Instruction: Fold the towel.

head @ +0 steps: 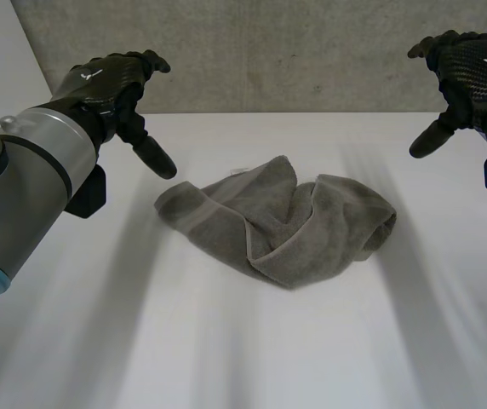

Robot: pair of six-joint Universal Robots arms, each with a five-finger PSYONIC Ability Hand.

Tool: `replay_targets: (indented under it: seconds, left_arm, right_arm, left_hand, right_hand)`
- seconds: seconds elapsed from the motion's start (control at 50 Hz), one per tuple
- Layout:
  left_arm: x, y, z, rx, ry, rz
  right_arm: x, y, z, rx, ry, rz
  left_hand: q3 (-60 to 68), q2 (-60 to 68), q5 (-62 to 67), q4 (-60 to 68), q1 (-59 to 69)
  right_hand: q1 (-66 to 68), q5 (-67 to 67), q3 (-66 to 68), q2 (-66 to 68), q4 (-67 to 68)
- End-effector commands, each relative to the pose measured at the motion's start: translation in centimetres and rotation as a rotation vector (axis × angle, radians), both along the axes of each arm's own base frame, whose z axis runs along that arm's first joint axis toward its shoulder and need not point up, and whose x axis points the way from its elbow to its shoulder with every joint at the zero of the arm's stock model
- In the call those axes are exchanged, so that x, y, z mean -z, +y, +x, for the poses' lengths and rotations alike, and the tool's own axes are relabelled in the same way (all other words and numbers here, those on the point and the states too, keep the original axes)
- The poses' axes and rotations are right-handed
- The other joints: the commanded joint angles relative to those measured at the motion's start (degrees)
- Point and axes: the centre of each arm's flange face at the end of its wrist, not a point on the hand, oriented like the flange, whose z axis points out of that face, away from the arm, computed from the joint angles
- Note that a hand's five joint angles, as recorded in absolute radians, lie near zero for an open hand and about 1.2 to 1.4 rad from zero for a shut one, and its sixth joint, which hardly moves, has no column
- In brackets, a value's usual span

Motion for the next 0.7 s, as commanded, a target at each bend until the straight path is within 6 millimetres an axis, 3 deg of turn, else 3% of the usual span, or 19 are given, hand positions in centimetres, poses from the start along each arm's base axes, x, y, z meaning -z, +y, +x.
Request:
replay_targets:
  seconds: [0.02, 0.1, 0.14, 0.18, 0.2, 0.24, 0.26, 0.3, 0.32, 0.36, 0.4, 0.42, 0.46, 0.52, 0.6, 0.62, 0.64, 0.68, 0.7]
  left_arm:
    - [1.6, -2.0, -1.0, 0.002, -0.043, -0.021]
    - [3.2, -4.5, -2.6, 0.033, -0.102, -0.07]
    - [4.5, -5.7, -3.4, 0.055, -0.149, -0.085]
    - [7.4, -8.0, -5.1, 0.113, -0.242, -0.113]
    - [7.4, -8.1, -5.1, 0.113, -0.243, -0.113]
    - [10.7, -9.8, -6.7, 0.178, -0.316, -0.118]
    - [10.7, -9.8, -6.7, 0.178, -0.317, -0.118]
    - [13.9, -11.2, -7.9, 0.225, -0.373, -0.116]
    - [13.9, -11.2, -7.9, 0.225, -0.373, -0.116]
    - [15.4, -11.7, -8.3, 0.238, -0.399, -0.115]
    - [18.2, -12.5, -8.8, 0.259, -0.45, -0.11]
    - [18.3, -12.5, -8.8, 0.259, -0.45, -0.11]
    - [20.5, -12.9, -9.1, 0.272, -0.501, -0.109]
    - [21.3, -13.0, -9.1, 0.278, -0.523, -0.11]
    - [23.1, -12.9, -9.0, 0.294, -0.569, -0.09]
    - [23.2, -12.7, -8.9, 0.297, -0.576, -0.078]
    - [23.2, -12.7, -8.9, 0.297, -0.576, -0.078]
    - [23.0, -12.5, -8.9, 0.3, -0.581, -0.066]
    - [23.0, -12.2, -8.7, 0.303, -0.59, -0.044]
  right_arm:
    - [1.1, -0.8, 0.9, -0.082, 0.019, 0.023]
    - [2.9, -2.2, 2.4, -0.191, 0.045, 0.068]
    - [5.4, -4.1, 3.7, -0.27, 0.072, 0.127]
    - [6.9, -5.0, 4.4, -0.299, 0.089, 0.158]
    - [8.1, -5.8, 5.0, -0.315, 0.111, 0.171]
    - [9.5, -6.5, 5.9, -0.331, 0.145, 0.176]
    - [9.5, -6.5, 5.9, -0.331, 0.146, 0.176]
    - [12.2, -7.8, 7.1, -0.352, 0.227, 0.165]
    - [12.2, -7.8, 7.1, -0.352, 0.227, 0.165]
    - [15.3, -9.2, 7.6, -0.349, 0.31, 0.167]
    - [16.6, -9.7, 7.9, -0.354, 0.342, 0.167]
    - [16.6, -9.7, 7.9, -0.354, 0.343, 0.167]
    - [18.9, -10.4, 8.4, -0.366, 0.382, 0.17]
    - [20.4, -10.8, 8.6, -0.37, 0.392, 0.184]
    - [21.1, -11.0, 8.7, -0.374, 0.393, 0.189]
    - [21.1, -11.1, 8.6, -0.369, 0.393, 0.189]
    - [21.1, -11.1, 8.6, -0.369, 0.393, 0.188]
    - [20.5, -11.0, 8.7, -0.369, 0.389, 0.183]
    - [20.5, -11.0, 8.7, -0.369, 0.389, 0.183]
  left_hand:
    - [-2.9, -3.6, -11.2, -3.6, -3.5]
    - [-1.6, -2.3, -9.9, -2.2, -2.1]
    - [-1.2, -1.9, -9.5, -1.9, -1.8]
    - [-1.1, -1.8, -9.4, -1.7, -1.6]
    - [-1.1, -1.8, -9.4, -1.7, -1.6]
    - [-0.6, -1.3, -8.9, -1.2, -1.1]
    - [-0.6, -1.3, -8.9, -1.2, -1.1]
    - [-0.2, -0.9, -8.5, -0.9, -0.8]
    - [-0.2, -0.9, -8.5, -0.9, -0.8]
    - [2.6, 1.9, -5.7, 2.0, 2.1]
    - [7.3, 6.6, -1.0, 6.7, 6.8]
    - [7.3, 6.6, -1.0, 6.7, 6.8]
    - [9.3, 8.6, 1.0, 8.7, 8.8]
    - [13.1, 12.4, 4.8, 12.4, 12.5]
    - [28.1, 27.4, 19.8, 27.5, 27.6]
    - [36.0, 35.3, 27.7, 35.4, 35.5]
    - [36.1, 35.4, 27.8, 35.4, 35.5]
    - [47.2, 46.5, 38.9, 46.5, 46.6]
    - [55.7, 55.0, 47.4, 55.0, 55.1]
  right_hand:
    - [-3.4, -3.6, -4.0, -4.6, -4.9]
    - [-3.4, -3.6, -4.0, -4.6, -4.9]
    - [-3.4, -3.6, -4.0, -4.6, -4.9]
    - [-3.4, -3.6, -4.0, -4.6, -4.9]
    - [-3.4, -3.6, -4.0, -4.6, -4.9]
    - [-3.4, -3.6, -4.0, -4.6, -4.9]
    - [-3.4, -3.6, -4.0, -4.6, -4.9]
    - [-3.4, -3.6, -4.0, -4.6, -4.9]
    - [-3.4, -3.6, -4.0, -4.6, -4.9]
    - [-3.4, -3.6, -4.0, -4.6, -4.9]
    - [-3.4, -3.5, -3.9, -4.5, -4.8]
    - [-3.3, -3.5, -3.9, -4.5, -4.8]
    - [2.8, 2.7, 2.3, 1.7, 1.4]
    - [12.4, 12.3, 11.9, 11.3, 10.9]
    - [26.6, 26.4, 26.0, 25.4, 25.1]
    - [41.8, 41.6, 41.2, 40.6, 40.3]
    - [41.9, 41.7, 41.3, 40.7, 40.4]
    - [66.5, 66.3, 65.9, 65.3, 65.0]
    - [66.6, 66.4, 66.0, 65.4, 65.1]
